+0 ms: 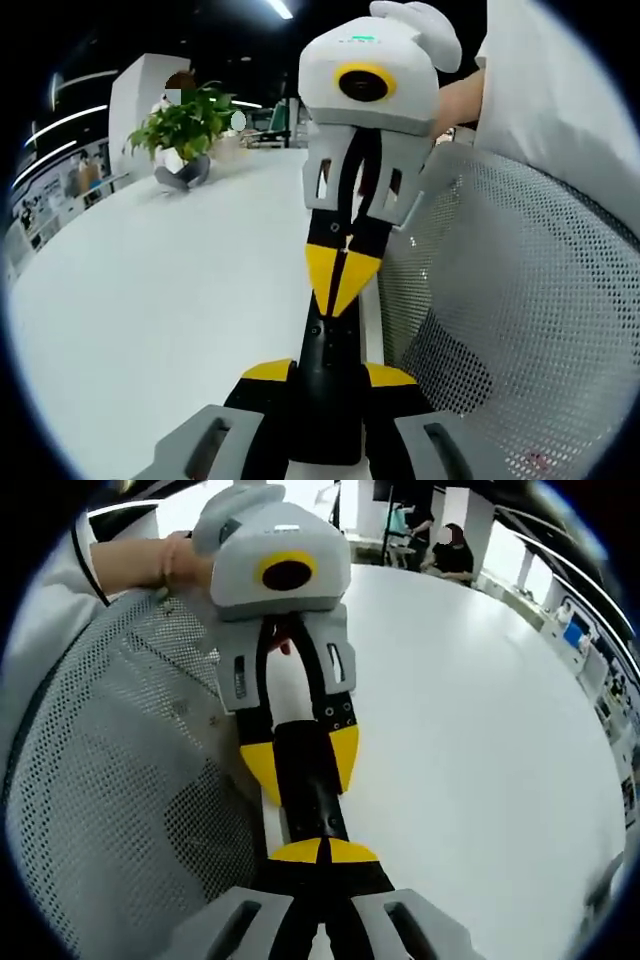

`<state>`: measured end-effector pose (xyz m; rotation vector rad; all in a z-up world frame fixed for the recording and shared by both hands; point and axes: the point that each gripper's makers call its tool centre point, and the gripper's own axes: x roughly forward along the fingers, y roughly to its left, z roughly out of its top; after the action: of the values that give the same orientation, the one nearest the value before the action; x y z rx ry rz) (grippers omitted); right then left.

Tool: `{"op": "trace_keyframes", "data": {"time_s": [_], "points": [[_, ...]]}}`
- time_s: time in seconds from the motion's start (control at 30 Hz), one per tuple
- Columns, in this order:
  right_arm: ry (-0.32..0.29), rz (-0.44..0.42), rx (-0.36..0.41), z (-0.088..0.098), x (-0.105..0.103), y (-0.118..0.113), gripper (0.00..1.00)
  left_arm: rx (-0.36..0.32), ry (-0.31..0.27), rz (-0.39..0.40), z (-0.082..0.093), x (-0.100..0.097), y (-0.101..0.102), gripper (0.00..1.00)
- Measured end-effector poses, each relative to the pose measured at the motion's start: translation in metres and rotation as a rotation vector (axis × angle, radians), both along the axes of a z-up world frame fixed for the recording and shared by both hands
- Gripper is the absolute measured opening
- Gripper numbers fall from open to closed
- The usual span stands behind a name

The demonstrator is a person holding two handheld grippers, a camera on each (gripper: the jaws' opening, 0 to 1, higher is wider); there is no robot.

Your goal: Press the specified remote control buttons in sequence, fully releasing each button before pressing the next.

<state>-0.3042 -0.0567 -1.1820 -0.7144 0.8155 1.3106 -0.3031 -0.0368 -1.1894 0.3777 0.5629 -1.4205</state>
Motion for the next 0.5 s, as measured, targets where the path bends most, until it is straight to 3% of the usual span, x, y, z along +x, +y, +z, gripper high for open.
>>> {"op": "trace_keyframes", "data": {"time_s": [0.1,0.17,0.3,0.5], "points": [[-0.011,-0.026,0.014,0.001,-0.001,-0.001,0.0,-0.002,0.002,0.002,0.0,0.0,0.0,0.25],[-0.032,0.001,-0.001,0.002,-0.004,0.0,0.0,-0.005,0.005,0.003,0.001,0.0,-0.001,0.25],[0.002,0.054,0.004,0.002,-0.016,0.01,0.0,-0.005,0.007,0.002,0.001,-0.001,-0.001,0.25],[-0.016,0.113,-0.041,0.0,-0.016,0.01,0.0,0.0,-0.001,-0.006,0.0,-0.001,-0.001,0.25]]}}
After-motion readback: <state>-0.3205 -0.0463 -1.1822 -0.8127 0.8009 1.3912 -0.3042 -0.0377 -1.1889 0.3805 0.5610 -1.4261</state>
